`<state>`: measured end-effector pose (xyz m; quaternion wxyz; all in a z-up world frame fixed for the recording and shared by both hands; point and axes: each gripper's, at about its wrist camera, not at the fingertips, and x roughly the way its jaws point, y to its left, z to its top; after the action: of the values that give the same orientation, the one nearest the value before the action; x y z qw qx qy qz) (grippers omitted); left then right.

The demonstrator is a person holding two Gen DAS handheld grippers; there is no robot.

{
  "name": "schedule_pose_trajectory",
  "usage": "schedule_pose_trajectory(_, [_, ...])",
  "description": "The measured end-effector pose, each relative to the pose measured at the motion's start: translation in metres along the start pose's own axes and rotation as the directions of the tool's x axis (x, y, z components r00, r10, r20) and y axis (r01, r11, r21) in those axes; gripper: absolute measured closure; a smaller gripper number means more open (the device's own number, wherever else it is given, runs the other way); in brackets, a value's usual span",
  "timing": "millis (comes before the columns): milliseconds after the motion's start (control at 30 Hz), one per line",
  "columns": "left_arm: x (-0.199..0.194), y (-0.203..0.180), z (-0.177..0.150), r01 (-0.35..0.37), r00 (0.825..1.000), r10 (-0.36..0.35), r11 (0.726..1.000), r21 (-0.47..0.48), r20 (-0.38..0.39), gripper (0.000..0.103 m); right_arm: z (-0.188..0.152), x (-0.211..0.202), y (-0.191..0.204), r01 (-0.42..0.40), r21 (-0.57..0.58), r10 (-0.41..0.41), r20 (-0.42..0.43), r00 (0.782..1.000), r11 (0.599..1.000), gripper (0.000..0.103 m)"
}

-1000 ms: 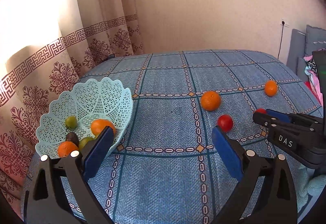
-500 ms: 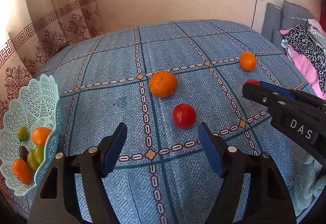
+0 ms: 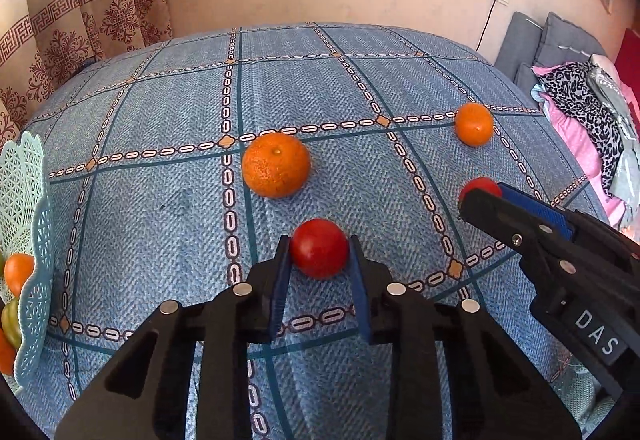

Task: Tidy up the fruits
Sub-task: 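Drop red tomato in basket with left gripper while right carries its tomato over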

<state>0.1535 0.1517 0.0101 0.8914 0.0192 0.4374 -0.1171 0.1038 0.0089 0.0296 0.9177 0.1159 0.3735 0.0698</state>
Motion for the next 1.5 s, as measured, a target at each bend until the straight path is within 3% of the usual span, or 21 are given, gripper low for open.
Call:
schedule_pose_trajectory(367, [-0.018,-0.009,-0.013,-0.062,0.997,0.061,0.998,0.028,0.041,0.075,-0.001,0.005,0.0,-0.005,0.001,0.005,-0.004,1.0,1.0,0.075])
schedule_pose_trajectory(700, [-0.053,-0.003,-0.016,-0.12,0.985,0.118,0.993,0.011,0.125,0.075,-0.004,0.004,0.004,-0.011,-0.004,0.011,-0.003,1.0,1.0,0.075])
schedule_pose_trajectory(1133, [-0.098,0.032,-0.015,-0.2,0.953,0.217,0.975,-0.1,0.213,0.075,-0.009,0.001,0.011,-0.025,-0.011,0.025,0.004,1.0,1.0,0.075])
schedule_pose_trajectory(1500, [-0.121,0.084,-0.02,-0.275,0.918,0.325,0.934,-0.226,0.225,0.075,-0.011,0.002,0.017,-0.036,-0.018,0.036,0.004,0.999,0.999,0.075])
